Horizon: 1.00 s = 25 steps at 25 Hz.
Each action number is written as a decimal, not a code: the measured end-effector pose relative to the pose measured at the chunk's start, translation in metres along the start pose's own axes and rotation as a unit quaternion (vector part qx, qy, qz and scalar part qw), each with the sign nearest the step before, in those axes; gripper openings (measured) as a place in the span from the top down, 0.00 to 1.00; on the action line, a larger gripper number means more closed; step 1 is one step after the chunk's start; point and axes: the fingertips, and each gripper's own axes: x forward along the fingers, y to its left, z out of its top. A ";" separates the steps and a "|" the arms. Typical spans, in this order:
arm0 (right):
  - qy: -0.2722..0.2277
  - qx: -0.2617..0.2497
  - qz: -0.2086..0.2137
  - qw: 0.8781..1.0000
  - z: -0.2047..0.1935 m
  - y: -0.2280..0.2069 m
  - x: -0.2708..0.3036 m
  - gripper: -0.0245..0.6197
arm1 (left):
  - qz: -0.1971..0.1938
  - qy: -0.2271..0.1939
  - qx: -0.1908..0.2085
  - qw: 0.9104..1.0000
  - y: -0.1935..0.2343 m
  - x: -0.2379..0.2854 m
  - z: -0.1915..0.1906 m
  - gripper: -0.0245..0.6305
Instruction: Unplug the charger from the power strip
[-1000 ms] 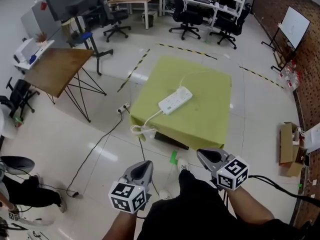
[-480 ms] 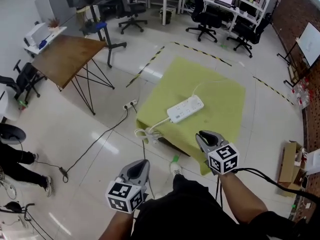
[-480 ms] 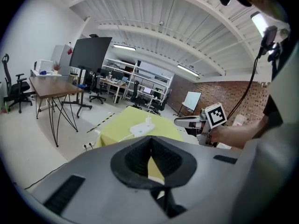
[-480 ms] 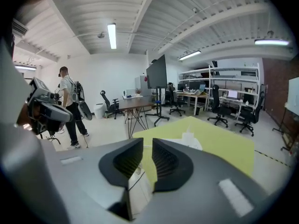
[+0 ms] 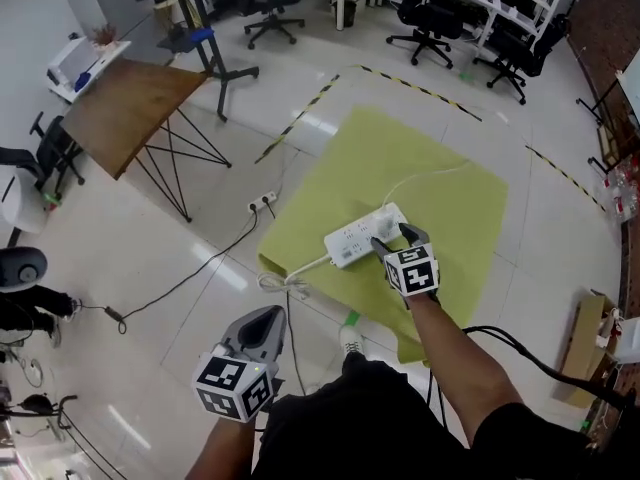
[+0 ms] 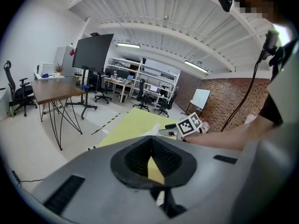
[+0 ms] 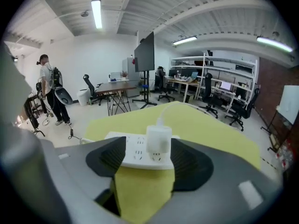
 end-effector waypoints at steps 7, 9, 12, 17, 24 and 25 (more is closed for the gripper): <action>0.028 -0.035 0.010 0.999 -0.001 -0.017 0.053 0.47 | 0.028 0.031 -0.017 0.999 0.003 0.028 -0.002 0.95; 0.030 -0.043 0.009 0.999 -0.002 -0.020 0.059 0.50 | 0.031 0.033 -0.020 0.999 0.005 0.034 0.000 0.95; 0.024 -0.039 0.019 0.999 0.001 -0.018 0.063 0.52 | 0.034 0.037 -0.022 0.998 0.008 0.041 0.001 0.95; 0.013 -0.021 0.039 0.999 0.006 -0.019 0.060 0.53 | 0.033 0.043 -0.025 0.998 0.008 0.051 0.003 0.95; 0.029 0.005 0.079 0.996 0.007 -0.019 0.023 0.53 | 0.018 0.038 -0.021 0.999 0.003 0.063 0.007 0.95; 0.043 0.008 0.091 0.995 -0.002 -0.015 0.013 0.53 | 0.016 0.038 -0.021 0.999 0.001 0.064 0.006 0.95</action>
